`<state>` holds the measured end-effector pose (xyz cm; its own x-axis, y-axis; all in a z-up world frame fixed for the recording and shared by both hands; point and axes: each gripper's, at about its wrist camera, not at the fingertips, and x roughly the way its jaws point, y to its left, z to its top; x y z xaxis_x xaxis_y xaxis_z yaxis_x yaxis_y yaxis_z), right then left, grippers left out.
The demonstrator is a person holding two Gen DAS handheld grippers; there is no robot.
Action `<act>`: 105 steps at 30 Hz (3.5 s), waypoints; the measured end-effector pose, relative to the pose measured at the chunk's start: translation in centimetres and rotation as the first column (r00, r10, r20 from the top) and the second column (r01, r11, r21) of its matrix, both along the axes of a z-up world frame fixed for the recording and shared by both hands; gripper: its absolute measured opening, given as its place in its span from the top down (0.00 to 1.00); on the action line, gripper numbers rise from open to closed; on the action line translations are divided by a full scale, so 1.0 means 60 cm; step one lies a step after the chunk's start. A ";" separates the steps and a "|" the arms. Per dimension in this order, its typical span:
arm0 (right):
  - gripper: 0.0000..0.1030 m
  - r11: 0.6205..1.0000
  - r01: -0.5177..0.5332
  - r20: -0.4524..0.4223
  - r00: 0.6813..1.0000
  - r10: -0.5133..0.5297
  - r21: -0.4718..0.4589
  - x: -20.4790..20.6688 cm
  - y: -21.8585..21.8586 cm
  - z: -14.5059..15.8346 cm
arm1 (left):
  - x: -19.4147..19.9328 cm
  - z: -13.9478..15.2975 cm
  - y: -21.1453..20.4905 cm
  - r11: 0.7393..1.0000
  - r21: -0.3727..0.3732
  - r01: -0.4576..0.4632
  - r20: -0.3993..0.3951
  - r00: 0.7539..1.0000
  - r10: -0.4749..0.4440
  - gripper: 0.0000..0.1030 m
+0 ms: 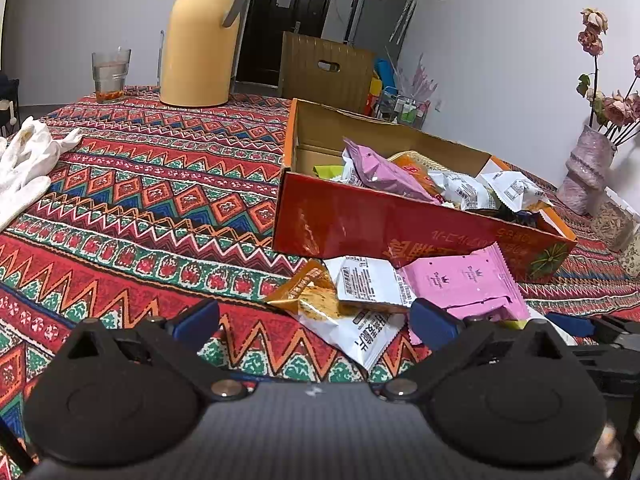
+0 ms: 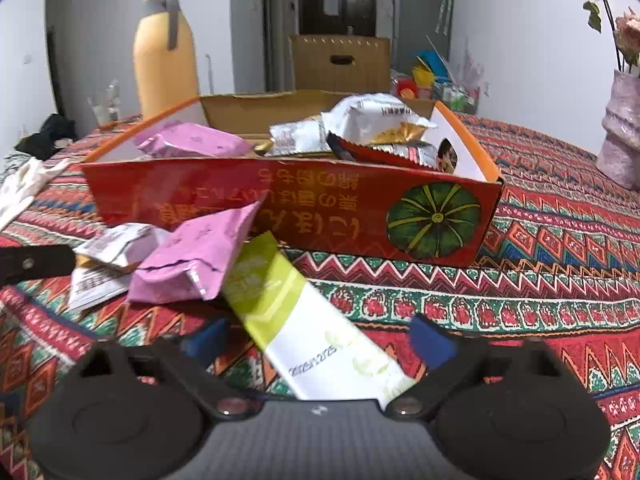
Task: Organize snacks
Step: 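Grasp the yellow-green snack bar with the right gripper, then grasp the white printed wrapper with the left gripper while the right gripper holds the bar, then carry both snacks into the cardboard box and open both grippers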
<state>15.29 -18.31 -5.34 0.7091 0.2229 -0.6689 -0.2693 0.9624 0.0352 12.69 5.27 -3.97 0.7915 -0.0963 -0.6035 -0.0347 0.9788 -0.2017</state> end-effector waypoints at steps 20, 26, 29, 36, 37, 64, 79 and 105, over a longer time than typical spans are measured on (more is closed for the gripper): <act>0.67 0.983 0.145 0.186 0.969 -0.164 0.112 -0.045 -0.054 0.034 | 0.004 -0.003 -0.001 1.000 0.006 -0.008 -0.013 1.000 0.008 0.00; 0.67 0.971 0.177 0.200 0.958 -0.207 0.158 -0.035 -0.068 0.028 | 0.004 -0.003 -0.002 1.000 0.016 -0.015 -0.014 1.000 0.015 0.00; 0.67 0.970 0.176 0.200 0.957 -0.209 0.169 -0.038 -0.071 0.026 | 0.003 -0.003 -0.003 1.000 0.025 -0.019 -0.011 1.000 0.020 0.00; 0.67 0.965 0.175 0.201 0.956 -0.215 0.198 -0.043 -0.076 0.021 | 0.009 0.008 -0.013 0.998 0.057 -0.005 -0.031 0.999 0.007 0.00; 0.67 0.964 0.175 0.201 0.956 -0.215 0.201 -0.042 -0.076 0.022 | 0.010 0.011 -0.016 0.998 0.061 -0.001 -0.035 0.999 0.003 0.00; 0.67 0.951 0.148 0.224 0.951 -0.213 0.273 -0.052 -0.091 0.019 | 0.104 0.002 -0.109 0.976 0.210 0.053 -0.154 0.988 -0.021 0.54; 0.67 0.954 0.148 0.255 0.942 -0.216 0.262 -0.060 -0.088 0.023 | 0.064 0.030 -0.101 0.978 0.202 0.046 -0.102 0.995 -0.026 0.58; 0.66 0.963 0.129 0.347 0.914 -0.208 0.238 -0.117 -0.082 0.071 | -0.025 0.110 -0.091 0.990 0.140 0.016 0.059 0.998 -0.025 0.58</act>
<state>8.28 -23.24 -1.09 0.9338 0.1825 -0.3076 -0.1357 0.9765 0.1675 11.21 -0.18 2.64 0.8255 -0.0311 -0.5636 -0.0063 0.9979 -0.0642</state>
